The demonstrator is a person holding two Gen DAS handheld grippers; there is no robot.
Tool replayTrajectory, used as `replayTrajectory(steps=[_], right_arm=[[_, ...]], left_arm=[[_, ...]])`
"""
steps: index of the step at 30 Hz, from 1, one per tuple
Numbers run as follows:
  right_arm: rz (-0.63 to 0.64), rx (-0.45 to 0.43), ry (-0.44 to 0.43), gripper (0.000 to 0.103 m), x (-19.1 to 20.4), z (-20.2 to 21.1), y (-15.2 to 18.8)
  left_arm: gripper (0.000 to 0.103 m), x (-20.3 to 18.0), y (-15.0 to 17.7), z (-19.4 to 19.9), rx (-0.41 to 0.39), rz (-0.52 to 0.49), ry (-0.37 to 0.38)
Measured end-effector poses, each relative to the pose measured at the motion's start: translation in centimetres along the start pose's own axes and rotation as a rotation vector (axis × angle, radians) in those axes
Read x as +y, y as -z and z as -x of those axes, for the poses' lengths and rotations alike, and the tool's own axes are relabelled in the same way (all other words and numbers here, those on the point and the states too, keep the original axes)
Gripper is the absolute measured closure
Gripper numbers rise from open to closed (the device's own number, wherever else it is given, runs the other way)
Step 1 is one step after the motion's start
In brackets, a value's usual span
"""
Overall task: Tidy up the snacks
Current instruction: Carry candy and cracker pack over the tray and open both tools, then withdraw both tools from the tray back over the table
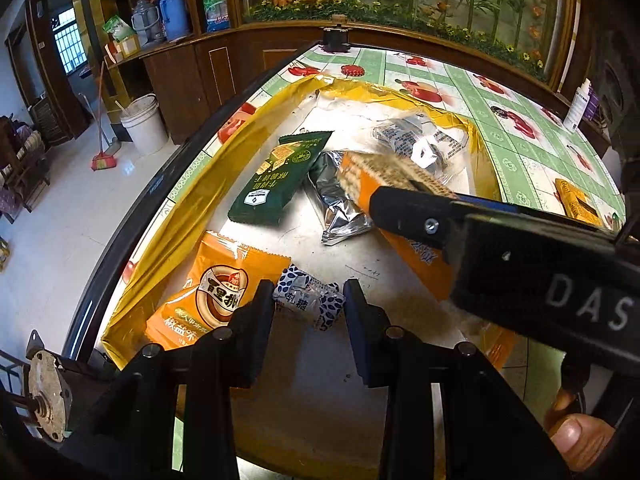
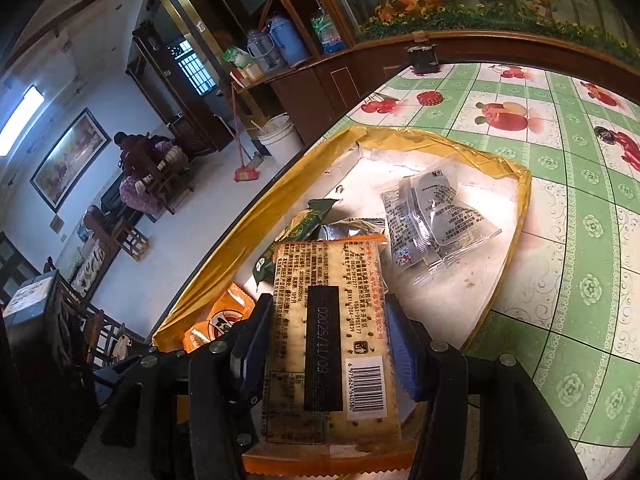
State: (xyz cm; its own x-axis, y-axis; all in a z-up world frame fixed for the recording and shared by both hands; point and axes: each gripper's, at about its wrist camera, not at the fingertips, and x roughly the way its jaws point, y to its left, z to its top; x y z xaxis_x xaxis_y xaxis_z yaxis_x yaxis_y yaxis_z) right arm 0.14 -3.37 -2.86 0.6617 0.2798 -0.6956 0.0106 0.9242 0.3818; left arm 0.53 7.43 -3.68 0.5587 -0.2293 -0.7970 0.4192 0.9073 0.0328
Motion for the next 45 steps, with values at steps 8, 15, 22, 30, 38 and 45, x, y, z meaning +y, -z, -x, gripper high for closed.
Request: replayTrajectory(steps=[8, 15, 22, 30, 38, 45], right_arm=[[-0.025, 0.012, -0.013, 0.044, -0.5, -0.2, 0.1], [-0.071, -0.021, -0.025, 0.034, -1.3, 1.4, 0.1], [-0.102, -0.062, -0.051, 0.029, -1.9, 3.9, 0.2], [-0.120, -0.142, -0.024, 0.028, -3.1, 9.1, 1.4], [-0.188, -0.196, 0.040, 0.027, -6.8, 13.6, 3.8], [-0.273, -0.243, 0.085, 0.027, -10.9, 17.4, 6.3]], left_arm=[[0.060, -0.1, 0.0, 0.0, 0.016, -0.008, -0.013], [0.036, -0.2, 0.1, 1.4, -0.037, 0.002, -0.047], [0.036, 0.0, -0.2, 4.0, -0.104, 0.020, -0.057], [0.036, -1.8, -0.4, 7.1, -0.189, -0.018, -0.051], [0.036, -4.8, -0.3, 8.8, -0.216, -0.071, -0.031], [0.036, -7.6, 0.0, 9.7, -0.228, -0.119, -0.017]])
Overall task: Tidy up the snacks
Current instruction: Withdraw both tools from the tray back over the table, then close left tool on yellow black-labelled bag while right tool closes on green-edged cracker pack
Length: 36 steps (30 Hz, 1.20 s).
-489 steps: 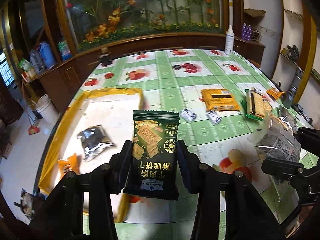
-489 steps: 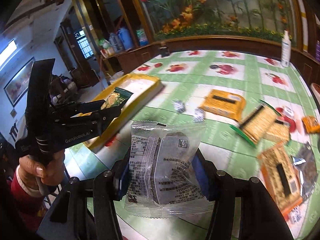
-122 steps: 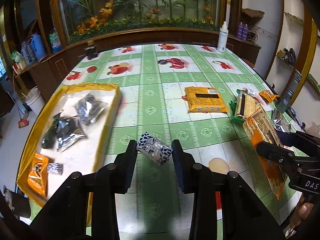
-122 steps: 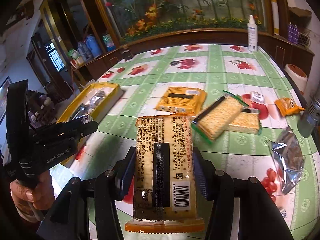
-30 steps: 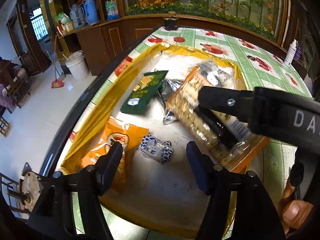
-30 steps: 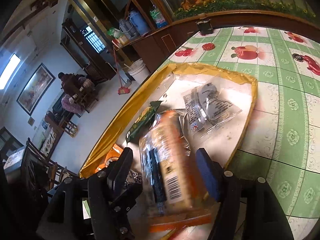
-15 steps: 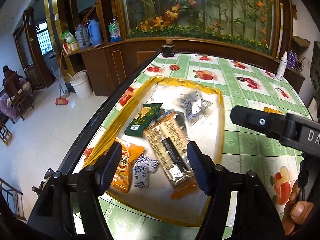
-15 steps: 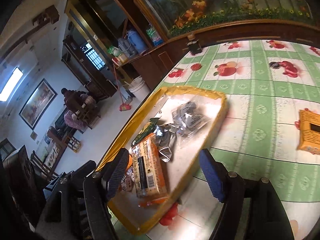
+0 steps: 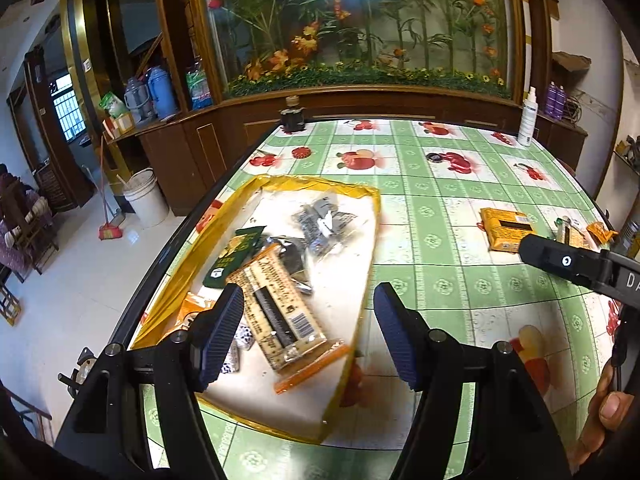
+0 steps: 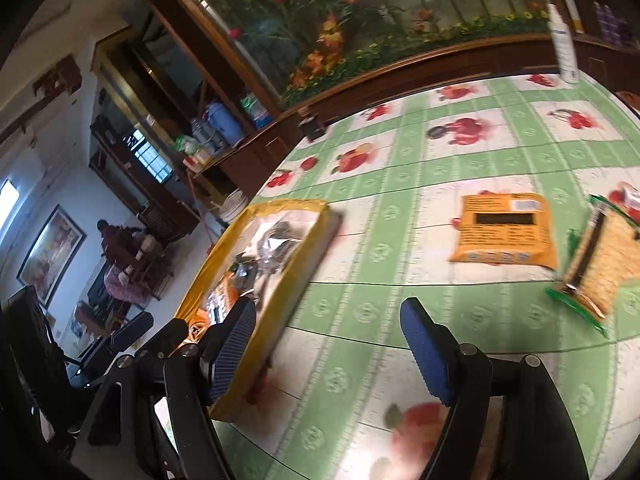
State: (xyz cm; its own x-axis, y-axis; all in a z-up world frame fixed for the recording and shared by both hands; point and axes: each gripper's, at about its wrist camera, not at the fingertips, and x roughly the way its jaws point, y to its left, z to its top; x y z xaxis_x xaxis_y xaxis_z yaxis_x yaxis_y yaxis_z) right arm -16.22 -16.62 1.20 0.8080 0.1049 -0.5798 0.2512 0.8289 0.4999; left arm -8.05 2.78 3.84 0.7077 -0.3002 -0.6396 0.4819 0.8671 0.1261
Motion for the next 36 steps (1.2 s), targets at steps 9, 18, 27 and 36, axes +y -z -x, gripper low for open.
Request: replayTrajectory(steps=[9, 18, 27, 36], right_arm=[[-0.059, -0.072, 0.091, 0.026, -5.3, 5.3, 0.9], [-0.127, -0.090, 0.246, 0.023, -12.2, 10.6, 3.1], [-0.223, -0.094, 0.278, 0.020, -15.5, 10.9, 2.5], [-0.157, -0.030, 0.410, 0.021, -13.6, 4.2, -1.7]], left_arm=[[0.031, -3.5, -0.3, 0.2, 0.010, -0.060, 0.043], [0.031, -8.6, -0.9, -1.3, 0.068, -0.131, 0.151], [0.031, -14.4, -2.7, -3.7, 0.102, -0.215, 0.219], [0.031, -16.9, -4.7, -8.7, 0.204, -0.254, 0.307]])
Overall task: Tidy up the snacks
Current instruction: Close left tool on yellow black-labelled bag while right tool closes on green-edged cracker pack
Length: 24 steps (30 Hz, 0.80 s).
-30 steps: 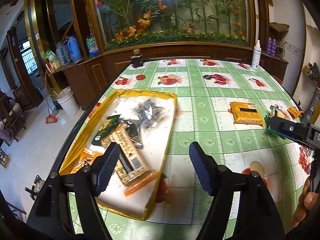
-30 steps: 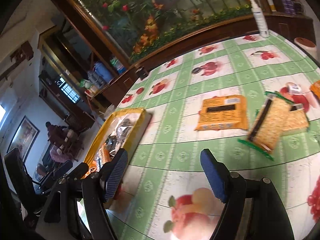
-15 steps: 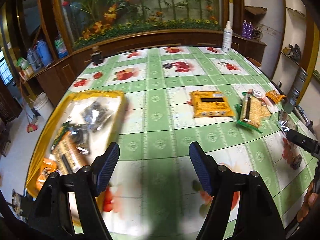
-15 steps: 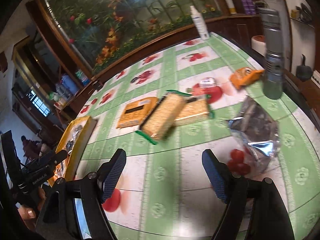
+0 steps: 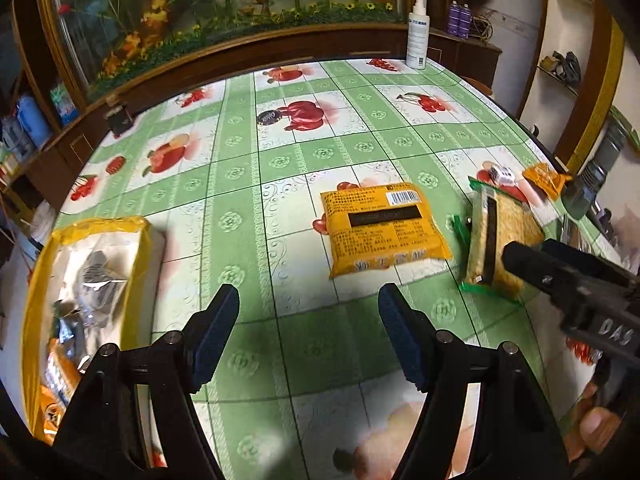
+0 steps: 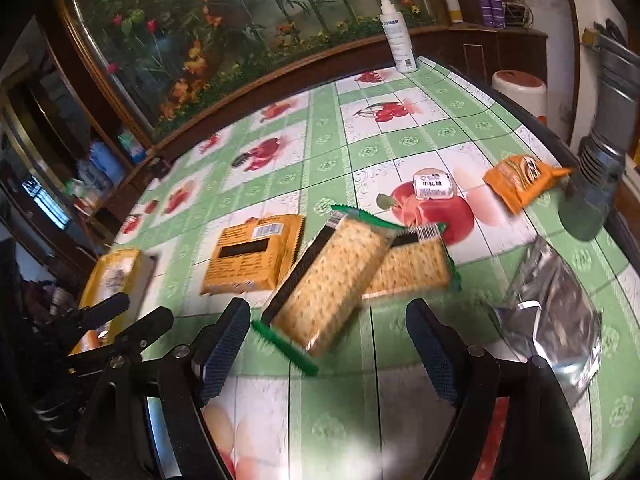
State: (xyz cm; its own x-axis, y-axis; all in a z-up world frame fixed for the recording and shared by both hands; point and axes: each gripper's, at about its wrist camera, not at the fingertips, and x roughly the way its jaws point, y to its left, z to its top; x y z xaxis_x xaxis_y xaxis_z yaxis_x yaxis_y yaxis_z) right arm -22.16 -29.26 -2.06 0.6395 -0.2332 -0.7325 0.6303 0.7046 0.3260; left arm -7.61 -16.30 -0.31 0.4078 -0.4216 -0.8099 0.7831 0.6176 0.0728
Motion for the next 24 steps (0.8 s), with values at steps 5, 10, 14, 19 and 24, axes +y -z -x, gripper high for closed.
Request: replayTrajectory(steps=[5, 10, 14, 19, 24], right_arm=[[0.047, 0.004, 0.124, 0.020, 1.1, -3.0, -1.2], [0.129, 0.000, 0.204, 0.020, 1.5, -3.8, -1.5], [0.169, -0.013, 0.247, 0.034, 1.0, -3.5, -1.4], [0.140, -0.021, 0.208, 0.035, -0.5, -2.8, -1.6], [0.127, -0.022, 0.189, 0.032, -0.9, -2.7, -1.9]], left_arm=[[0.031, 0.5, -1.8, -1.5, 0.037, 0.086, 0.109], [0.031, -0.7, -3.7, -3.3, 0.061, 0.123, 0.155], [0.031, -1.2, -4.6, -5.3, 0.111, 0.166, 0.190], [0.031, -2.8, -5.1, -6.4, 0.114, 0.142, 0.153], [0.024, -5.1, -5.0, -7.2, 0.096, 0.043, 0.093]])
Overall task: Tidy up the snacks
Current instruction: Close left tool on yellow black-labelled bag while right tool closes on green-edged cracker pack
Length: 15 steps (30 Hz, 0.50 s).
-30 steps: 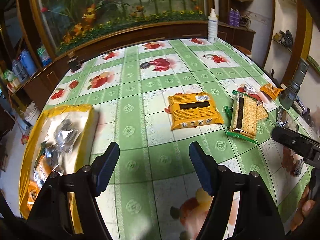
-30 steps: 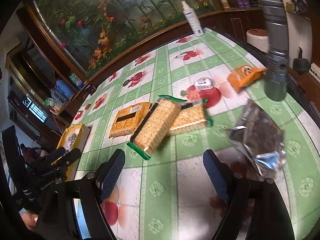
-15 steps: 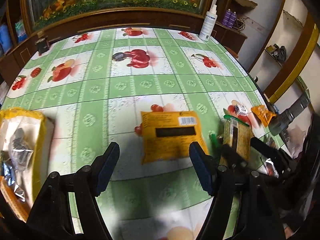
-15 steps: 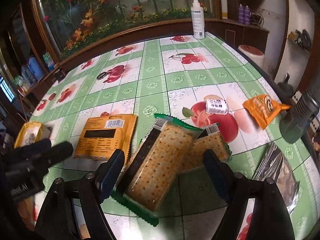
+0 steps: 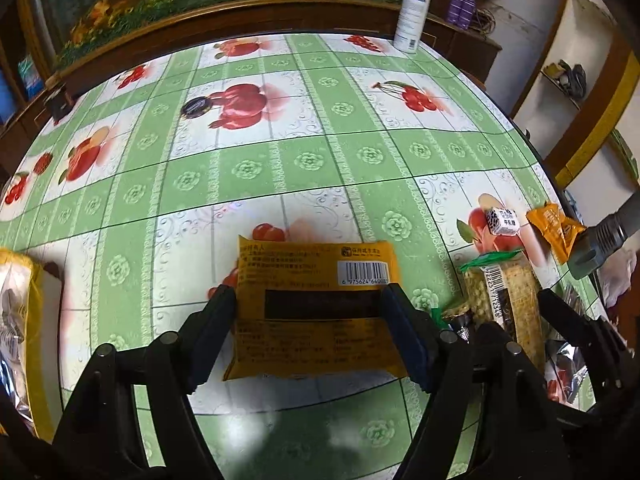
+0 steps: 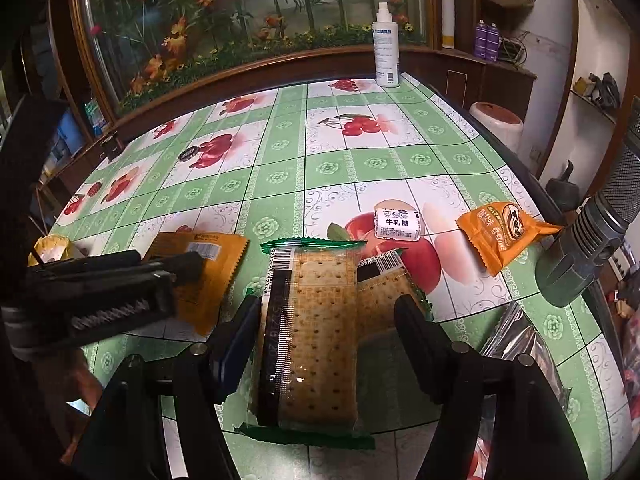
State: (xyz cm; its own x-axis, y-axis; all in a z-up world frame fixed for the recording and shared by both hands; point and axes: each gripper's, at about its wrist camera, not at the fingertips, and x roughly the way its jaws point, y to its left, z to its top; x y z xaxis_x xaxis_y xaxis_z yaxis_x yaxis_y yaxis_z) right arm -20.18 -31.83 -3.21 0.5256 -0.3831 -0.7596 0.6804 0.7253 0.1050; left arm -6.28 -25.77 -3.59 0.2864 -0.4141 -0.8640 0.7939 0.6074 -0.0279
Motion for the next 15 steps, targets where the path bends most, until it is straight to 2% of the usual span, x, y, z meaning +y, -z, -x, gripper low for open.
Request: replayTrajectory(steps=[4, 6, 7, 8, 10, 13, 14, 15], right_arm=[[0.039, 0.005, 0.033, 0.032, 0.6, -0.2, 0.1], [0.062, 0.008, 0.064, 0.032, 0.9, -0.3, 0.2], [0.069, 0.006, 0.070, 0.032, 1.0, -0.4, 0.2], [0.065, 0.004, 0.070, 0.032, 1.0, -0.3, 0.2], [0.065, 0.004, 0.078, 0.033, 0.8, -0.3, 0.1], [0.062, -0.004, 0.083, 0.042, 0.4, -0.2, 0.1], [0.062, -0.008, 0.088, 0.053, 0.4, -0.1, 0.1], [0.059, -0.011, 0.091, 0.054, 0.2, 0.1, 0.1]], left_arm=[[0.016, -0.7, 0.3, -1.0, 0.001, -0.033, -0.022], [0.015, -0.2, 0.4, -1.7, 0.011, -0.012, -0.004], [0.015, 0.0, 0.4, -1.7, 0.004, -0.019, -0.018], [0.016, -0.1, 0.5, -1.6, -0.001, -0.026, -0.019], [0.025, 0.3, 0.8, -1.2, -0.016, -0.044, -0.009], [0.032, 1.0, 1.3, -0.6, -0.019, -0.037, 0.002], [0.032, 1.3, 1.5, -0.4, -0.022, -0.033, 0.003], [0.033, 1.6, 1.7, -0.2, -0.025, -0.032, 0.002]])
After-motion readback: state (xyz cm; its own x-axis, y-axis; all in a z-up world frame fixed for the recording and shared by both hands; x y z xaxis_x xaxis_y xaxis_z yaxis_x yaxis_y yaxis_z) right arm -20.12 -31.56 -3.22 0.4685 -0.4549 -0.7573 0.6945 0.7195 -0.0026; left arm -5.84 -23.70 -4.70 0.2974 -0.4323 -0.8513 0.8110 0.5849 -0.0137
